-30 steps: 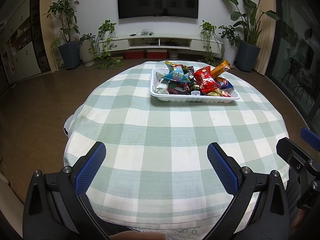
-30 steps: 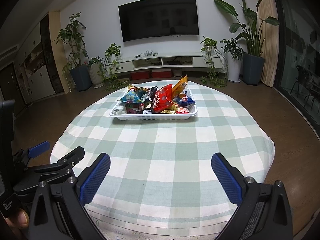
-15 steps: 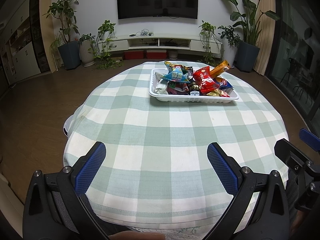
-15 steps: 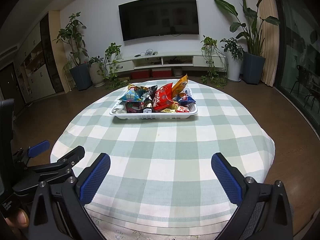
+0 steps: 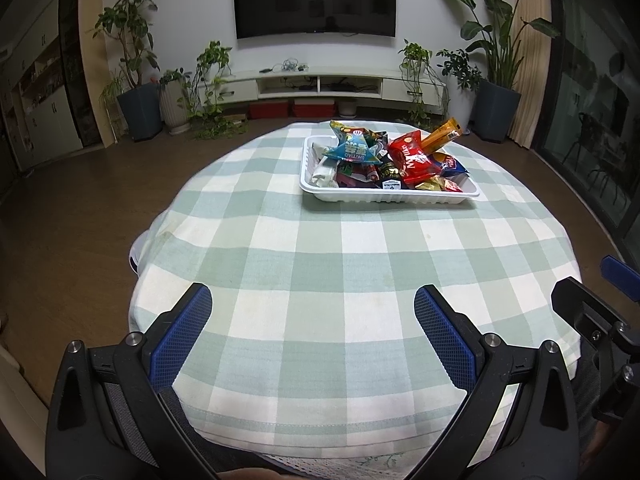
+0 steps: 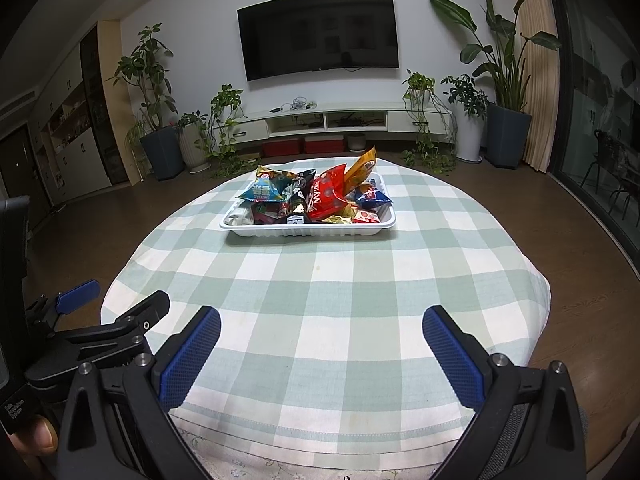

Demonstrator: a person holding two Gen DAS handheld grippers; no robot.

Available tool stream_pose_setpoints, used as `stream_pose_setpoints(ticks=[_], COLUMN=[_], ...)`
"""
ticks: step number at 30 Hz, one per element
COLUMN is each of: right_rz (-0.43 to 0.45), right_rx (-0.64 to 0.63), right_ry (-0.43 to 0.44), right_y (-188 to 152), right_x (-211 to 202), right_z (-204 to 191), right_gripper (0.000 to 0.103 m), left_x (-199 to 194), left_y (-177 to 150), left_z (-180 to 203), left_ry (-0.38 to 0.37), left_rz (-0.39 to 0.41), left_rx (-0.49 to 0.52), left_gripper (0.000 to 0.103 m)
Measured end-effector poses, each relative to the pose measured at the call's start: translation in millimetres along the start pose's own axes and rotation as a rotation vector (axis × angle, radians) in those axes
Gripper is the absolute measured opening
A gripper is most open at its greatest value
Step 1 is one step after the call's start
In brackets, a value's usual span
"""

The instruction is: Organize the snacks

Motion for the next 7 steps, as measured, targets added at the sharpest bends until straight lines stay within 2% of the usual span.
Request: stream_pose_setpoints(ticks=[7], right_rz=[-0.010], right_rx=[0.007], right_ry=[0.001], right_y=[-9.4], right_x=[-4.3], right_z=[-0.2], right_gripper=[0.103], left_x=[-5.3], left_y=[1.9], left_z=[-0.8], left_ry=[0.014], left_rz=[0.016], left_rx=[0.016], left_gripper=[0.103])
Point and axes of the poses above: each gripper's, at about its wrist camera, not at the fingertips, and x roughly the way its jaws point, z to its right, y to its top, the point moved 9 cm from there along x, roughly the way its jaws point, and after that the axes turned 7 degrees about x, right-handed, at the moved point
